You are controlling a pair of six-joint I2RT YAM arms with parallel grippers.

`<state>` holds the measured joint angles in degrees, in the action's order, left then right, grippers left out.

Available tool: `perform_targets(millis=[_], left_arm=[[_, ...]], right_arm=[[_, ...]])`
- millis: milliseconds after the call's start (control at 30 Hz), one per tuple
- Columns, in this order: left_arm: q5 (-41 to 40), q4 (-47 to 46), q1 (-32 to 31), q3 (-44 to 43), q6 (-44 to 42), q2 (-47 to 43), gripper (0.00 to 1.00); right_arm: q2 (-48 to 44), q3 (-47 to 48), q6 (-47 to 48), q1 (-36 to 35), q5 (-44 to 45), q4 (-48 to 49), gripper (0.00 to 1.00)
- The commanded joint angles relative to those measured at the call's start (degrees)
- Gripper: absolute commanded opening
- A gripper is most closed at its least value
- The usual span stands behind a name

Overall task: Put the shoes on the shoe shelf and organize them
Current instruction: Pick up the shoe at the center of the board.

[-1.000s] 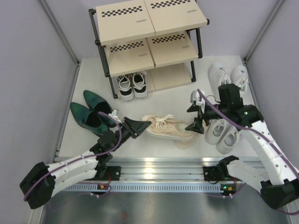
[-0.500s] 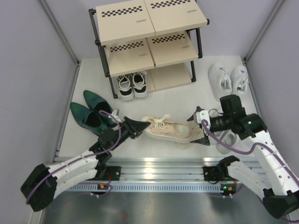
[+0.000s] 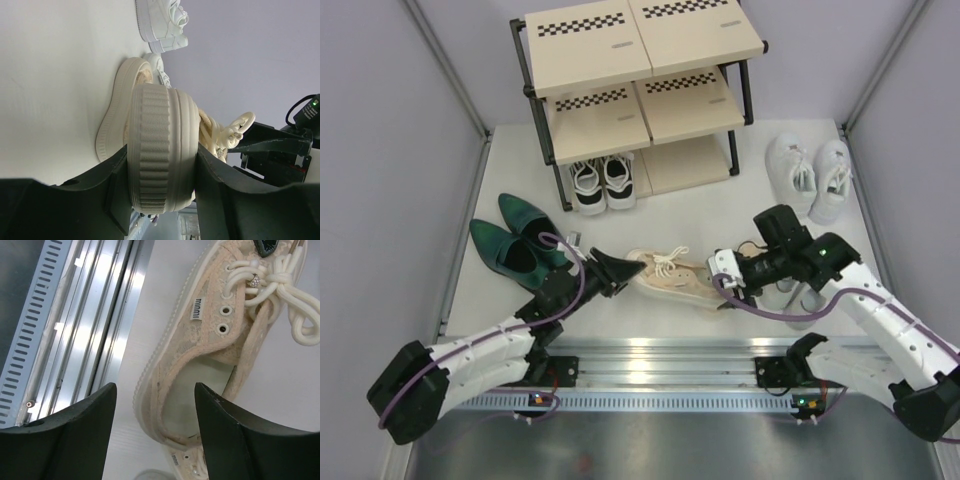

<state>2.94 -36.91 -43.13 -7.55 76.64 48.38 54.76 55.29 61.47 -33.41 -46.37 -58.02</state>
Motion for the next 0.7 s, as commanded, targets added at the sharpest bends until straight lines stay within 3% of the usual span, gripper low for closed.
perform_targets(millis=[0,300,467,567,667], left_arm=[[0.05,-10.02,0.33,-4.22,3.08,0.40,0.00],[0.14,-11.70,0.33,-4.84,3.43,2.07,0.00],[0.05,-12.14,0.33,-4.75,3.25,2.07,0.00],[0.05,-12.14,0.33,-4.58,3.08,2.16,0.00],[-0.13,-12.14,0.33,-4.23,2.55,1.89,0.00]], right_arm=[[1.57,2.89,1.37,-2.80,2.77,-0.17,0.63],[4.30,2.11,-1.00,-5.17,4.01,1.41,0.46],[5.00,1.93,-3.02,-5.62,3.57,3.35,0.23],[5.62,2.63,-3.90,-5.62,2.60,3.35,0.00],[6.23,3.33,-6.53,-5.62,2.16,4.05,0.00]])
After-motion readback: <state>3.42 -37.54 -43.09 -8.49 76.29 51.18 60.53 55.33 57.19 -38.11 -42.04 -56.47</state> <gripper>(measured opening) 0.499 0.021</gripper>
